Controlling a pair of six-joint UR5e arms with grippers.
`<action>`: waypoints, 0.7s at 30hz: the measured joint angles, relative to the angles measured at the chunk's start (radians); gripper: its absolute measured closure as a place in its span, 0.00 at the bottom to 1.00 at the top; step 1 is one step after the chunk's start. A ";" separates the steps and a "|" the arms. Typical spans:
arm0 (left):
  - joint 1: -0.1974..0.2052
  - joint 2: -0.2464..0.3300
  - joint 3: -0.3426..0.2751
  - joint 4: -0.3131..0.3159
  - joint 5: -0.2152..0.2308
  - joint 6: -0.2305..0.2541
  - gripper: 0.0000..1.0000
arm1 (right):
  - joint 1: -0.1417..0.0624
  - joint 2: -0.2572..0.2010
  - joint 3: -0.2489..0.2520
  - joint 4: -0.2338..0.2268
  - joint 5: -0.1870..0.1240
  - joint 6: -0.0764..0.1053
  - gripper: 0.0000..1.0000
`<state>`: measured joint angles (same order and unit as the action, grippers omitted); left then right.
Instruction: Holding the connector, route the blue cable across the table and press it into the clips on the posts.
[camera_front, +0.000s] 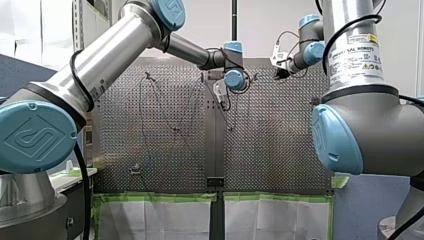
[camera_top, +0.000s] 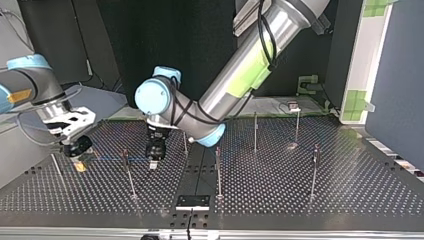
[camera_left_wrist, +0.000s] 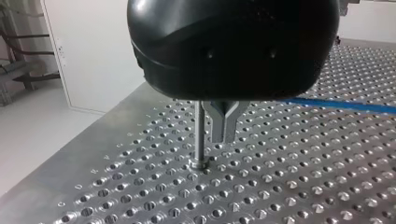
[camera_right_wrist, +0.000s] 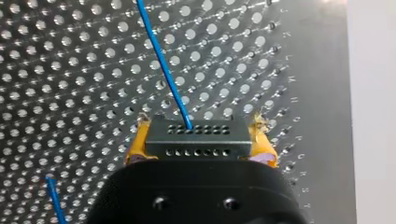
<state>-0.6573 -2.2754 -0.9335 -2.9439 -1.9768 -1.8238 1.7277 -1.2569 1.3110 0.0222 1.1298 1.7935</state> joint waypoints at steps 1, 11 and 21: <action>0.001 0.000 0.001 0.002 0.005 0.000 1.00 | -0.001 0.000 -0.004 0.000 -0.002 0.000 1.00; 0.010 0.000 0.006 -0.006 0.018 0.000 1.00 | -0.016 0.006 -0.020 -0.003 -0.024 0.003 1.00; -0.002 0.000 0.005 -0.040 0.017 -0.003 0.69 | -0.021 0.018 -0.020 -0.004 -0.029 0.001 1.00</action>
<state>-0.6597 -2.2753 -0.9287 -2.9839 -1.9600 -1.8272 1.7069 -1.2390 1.2907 0.0182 1.1003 1.7942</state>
